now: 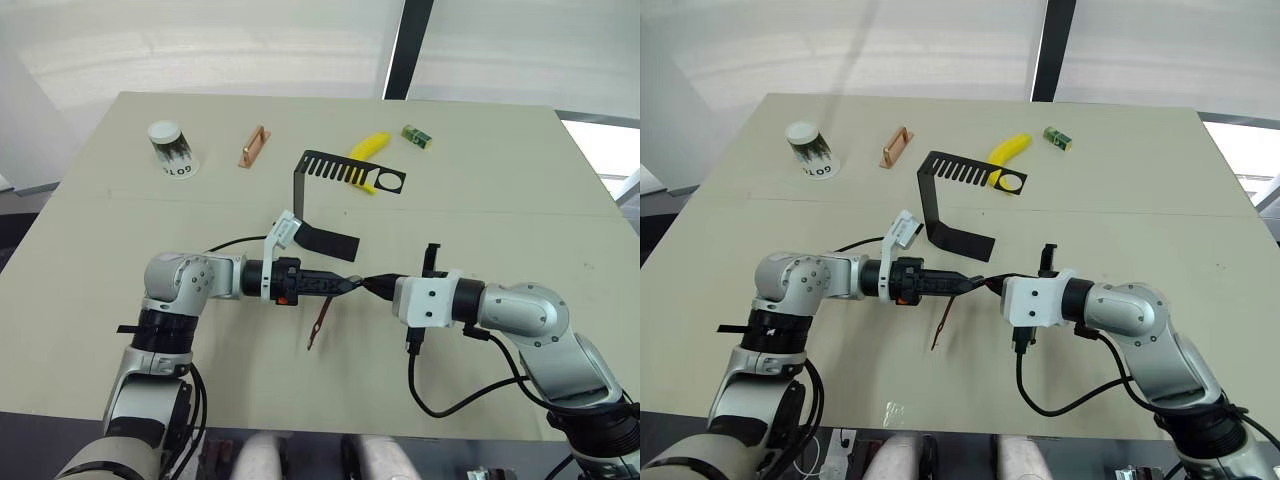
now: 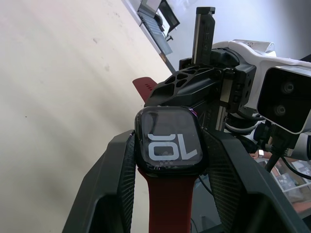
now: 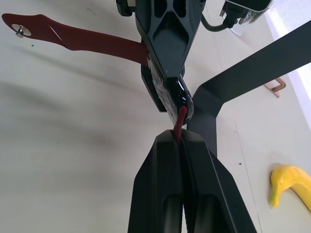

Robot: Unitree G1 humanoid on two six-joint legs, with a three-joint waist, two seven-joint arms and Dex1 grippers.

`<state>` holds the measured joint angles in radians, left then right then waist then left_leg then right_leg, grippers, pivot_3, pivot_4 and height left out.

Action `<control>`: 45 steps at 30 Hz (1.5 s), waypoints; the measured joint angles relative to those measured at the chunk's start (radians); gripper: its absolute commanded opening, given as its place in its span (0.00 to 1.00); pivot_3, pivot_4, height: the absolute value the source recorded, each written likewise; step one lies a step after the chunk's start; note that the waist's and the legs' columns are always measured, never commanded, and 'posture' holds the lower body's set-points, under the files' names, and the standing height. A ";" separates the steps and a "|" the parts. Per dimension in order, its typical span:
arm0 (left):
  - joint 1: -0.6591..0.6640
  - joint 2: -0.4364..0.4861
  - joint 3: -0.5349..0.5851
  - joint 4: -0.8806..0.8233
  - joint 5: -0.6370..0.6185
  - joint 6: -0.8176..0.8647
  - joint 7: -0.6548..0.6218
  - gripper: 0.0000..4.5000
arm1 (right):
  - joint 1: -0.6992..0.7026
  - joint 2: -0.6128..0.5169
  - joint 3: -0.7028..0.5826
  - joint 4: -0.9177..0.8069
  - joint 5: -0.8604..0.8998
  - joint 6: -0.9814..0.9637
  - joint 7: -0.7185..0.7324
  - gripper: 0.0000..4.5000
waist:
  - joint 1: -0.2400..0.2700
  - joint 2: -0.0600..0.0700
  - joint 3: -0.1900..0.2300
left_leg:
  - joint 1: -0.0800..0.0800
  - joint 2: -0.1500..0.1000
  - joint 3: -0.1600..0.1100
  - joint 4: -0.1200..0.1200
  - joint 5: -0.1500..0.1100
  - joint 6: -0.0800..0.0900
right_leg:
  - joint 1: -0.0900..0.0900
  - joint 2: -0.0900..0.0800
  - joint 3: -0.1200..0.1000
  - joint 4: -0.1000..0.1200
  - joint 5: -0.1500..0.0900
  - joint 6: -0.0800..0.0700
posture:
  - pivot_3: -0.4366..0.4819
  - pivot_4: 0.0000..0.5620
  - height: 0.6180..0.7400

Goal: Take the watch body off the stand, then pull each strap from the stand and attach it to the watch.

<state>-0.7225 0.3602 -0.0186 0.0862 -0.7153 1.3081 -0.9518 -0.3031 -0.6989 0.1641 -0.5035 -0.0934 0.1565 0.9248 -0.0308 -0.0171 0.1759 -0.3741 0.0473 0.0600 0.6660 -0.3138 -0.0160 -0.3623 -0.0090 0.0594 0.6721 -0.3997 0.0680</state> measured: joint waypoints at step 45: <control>0.000 -0.019 -0.003 0.005 -0.004 -0.022 0.002 0.36 | 0.013 -0.010 -0.020 -0.002 -0.001 0.000 0.000 0.00 | 0.000 0.000 0.000 | 0.000 0.000 0.000 0.000 0.000 0.000 | 0.000 0.000 0.000 -0.001 0.000 0.000 | 0.48 0.27 1.00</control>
<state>-0.7222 0.3417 -0.0214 0.0913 -0.7196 1.2863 -0.9499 -0.2897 -0.7091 0.1438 -0.5056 -0.0942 0.1563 0.9247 -0.0309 -0.0171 0.1759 -0.3742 0.0474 0.0600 0.6658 -0.3138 -0.0160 -0.3624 -0.0088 0.0594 0.6708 -0.3997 0.0680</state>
